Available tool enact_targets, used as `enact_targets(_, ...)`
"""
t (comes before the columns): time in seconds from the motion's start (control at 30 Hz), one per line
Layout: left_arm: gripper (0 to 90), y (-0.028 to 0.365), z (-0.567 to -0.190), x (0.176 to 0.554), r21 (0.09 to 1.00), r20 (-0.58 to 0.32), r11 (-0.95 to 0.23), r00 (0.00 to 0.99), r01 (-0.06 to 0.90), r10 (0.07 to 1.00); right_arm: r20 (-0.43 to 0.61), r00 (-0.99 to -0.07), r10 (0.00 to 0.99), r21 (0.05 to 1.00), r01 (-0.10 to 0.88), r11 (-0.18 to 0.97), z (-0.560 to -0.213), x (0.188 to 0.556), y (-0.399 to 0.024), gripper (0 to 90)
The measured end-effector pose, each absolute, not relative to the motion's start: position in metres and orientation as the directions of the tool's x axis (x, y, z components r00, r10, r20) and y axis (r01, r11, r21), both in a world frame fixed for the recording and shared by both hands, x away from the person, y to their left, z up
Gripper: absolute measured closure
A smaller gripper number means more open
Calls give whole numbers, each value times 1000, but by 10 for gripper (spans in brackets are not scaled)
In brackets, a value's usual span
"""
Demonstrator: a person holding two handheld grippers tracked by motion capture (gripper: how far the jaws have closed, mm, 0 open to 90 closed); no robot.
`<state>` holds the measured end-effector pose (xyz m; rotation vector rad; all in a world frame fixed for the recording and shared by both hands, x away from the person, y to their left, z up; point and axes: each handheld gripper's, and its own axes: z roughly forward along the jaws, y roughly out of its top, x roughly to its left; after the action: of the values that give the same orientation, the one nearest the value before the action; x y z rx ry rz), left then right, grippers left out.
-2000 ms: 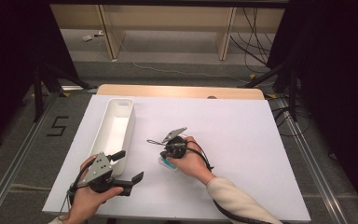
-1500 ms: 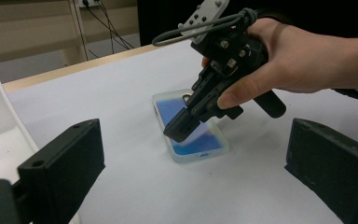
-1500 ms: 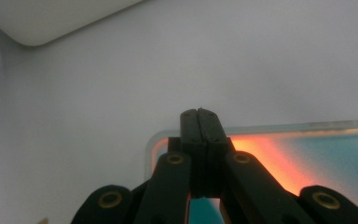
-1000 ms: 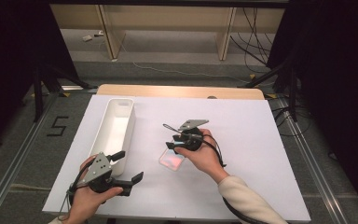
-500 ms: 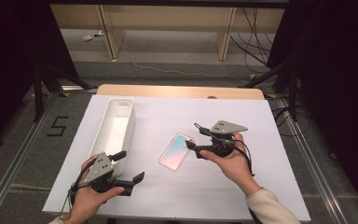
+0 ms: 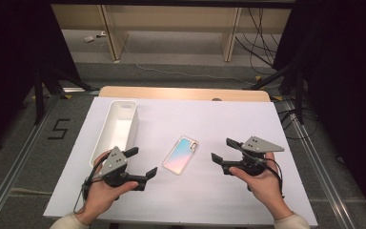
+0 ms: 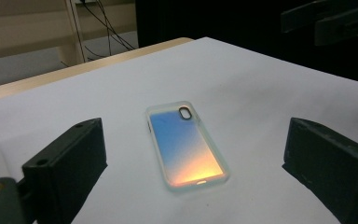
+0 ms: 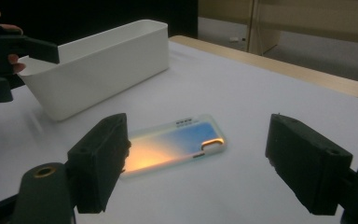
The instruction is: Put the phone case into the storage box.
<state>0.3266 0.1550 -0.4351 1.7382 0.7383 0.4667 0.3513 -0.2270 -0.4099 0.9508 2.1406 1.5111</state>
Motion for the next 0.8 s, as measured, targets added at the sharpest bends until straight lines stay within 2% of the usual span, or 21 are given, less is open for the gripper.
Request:
enact_targets(0.3, 55, 140, -432, 340, 953, -64, -173, 719, 251, 692, 113, -695, 710, 927, 332, 177, -416, 336, -246, 222)
enact_targets(0.33, 56, 139, -431, 341, 952, -66, -172, 717, 254, 694, 112, -684, 721, 910, 362, 202, -413, 332, -249, 222)
enact_targets(0.37, 57, 137, -431, 343, 952, -67, -171, 717, 254, 694, 112, -693, 712, 931, 323, 168, -417, 334, -249, 222)
enact_targets(0.8, 58, 123, -422, 359, 955, -69, -163, 719, 248, 691, 88, -681, 727, 952, 271, 139, -420, 319, -265, 221)
